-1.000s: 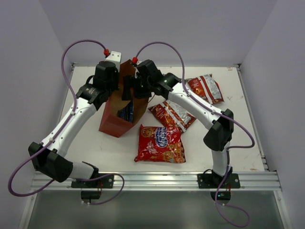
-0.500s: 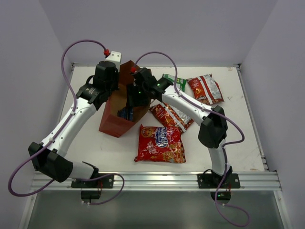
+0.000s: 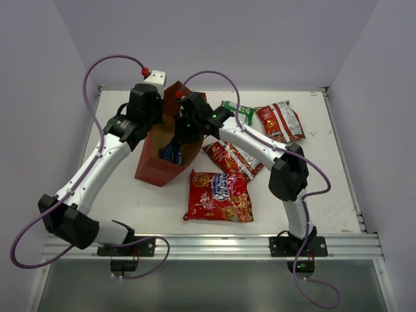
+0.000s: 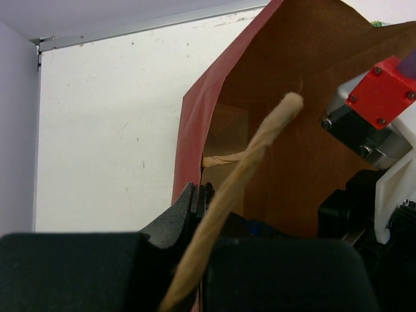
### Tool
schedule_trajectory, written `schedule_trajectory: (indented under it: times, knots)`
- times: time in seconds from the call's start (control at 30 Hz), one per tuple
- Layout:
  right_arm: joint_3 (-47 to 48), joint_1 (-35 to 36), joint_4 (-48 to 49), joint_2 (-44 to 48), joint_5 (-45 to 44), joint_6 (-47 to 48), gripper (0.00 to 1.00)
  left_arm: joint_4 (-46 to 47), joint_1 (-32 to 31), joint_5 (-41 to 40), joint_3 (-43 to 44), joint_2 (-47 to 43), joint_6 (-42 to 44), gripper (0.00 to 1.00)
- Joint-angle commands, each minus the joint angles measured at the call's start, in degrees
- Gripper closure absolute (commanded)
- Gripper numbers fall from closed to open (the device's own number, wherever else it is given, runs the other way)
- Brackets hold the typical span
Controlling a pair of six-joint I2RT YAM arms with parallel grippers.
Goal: Take the snacks out of the paper bag
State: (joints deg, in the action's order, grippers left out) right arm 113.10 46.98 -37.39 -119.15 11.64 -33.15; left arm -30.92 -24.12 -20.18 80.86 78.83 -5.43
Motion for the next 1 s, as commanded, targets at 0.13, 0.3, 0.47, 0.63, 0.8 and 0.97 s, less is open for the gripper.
schedule_trajectory:
  times: [0.13, 0.3, 0.47, 0.63, 0.8, 0.97]
  knots:
    - [0.5, 0.3, 8.0, 8.1, -1.6, 3.5, 1.00, 1.2, 0.2, 1.7, -2.6, -3.8, -1.2, 1.00]
    - [4.8, 0.2, 7.8, 8.1, -3.1, 5.1, 1.00, 1.0, 0.2, 1.9, -3.6, -4.4, -1.1, 1.00]
    - [8.3, 0.0, 7.3, 9.4, -4.3, 7.0, 1.00, 0.7, 0.2, 0.8, -4.0, -4.3, -1.0, 1.00]
    - [11.5, -0.1, 7.4, 13.2, -6.3, 9.6, 1.00, -0.1, 0.2, 0.5, -4.1, -3.9, -1.4, 1.00]
    - [13.1, -0.7, 8.3, 17.1, -9.2, 12.2, 1.00, 0.0, 0.2, 0.4, -4.7, -3.9, -1.7, 1.00]
    - [15.2, -2.1, 9.3, 20.4, -11.4, 13.6, 1.00, -0.4, 0.2, 0.0, -4.9, -3.9, -2.4, 1.00]
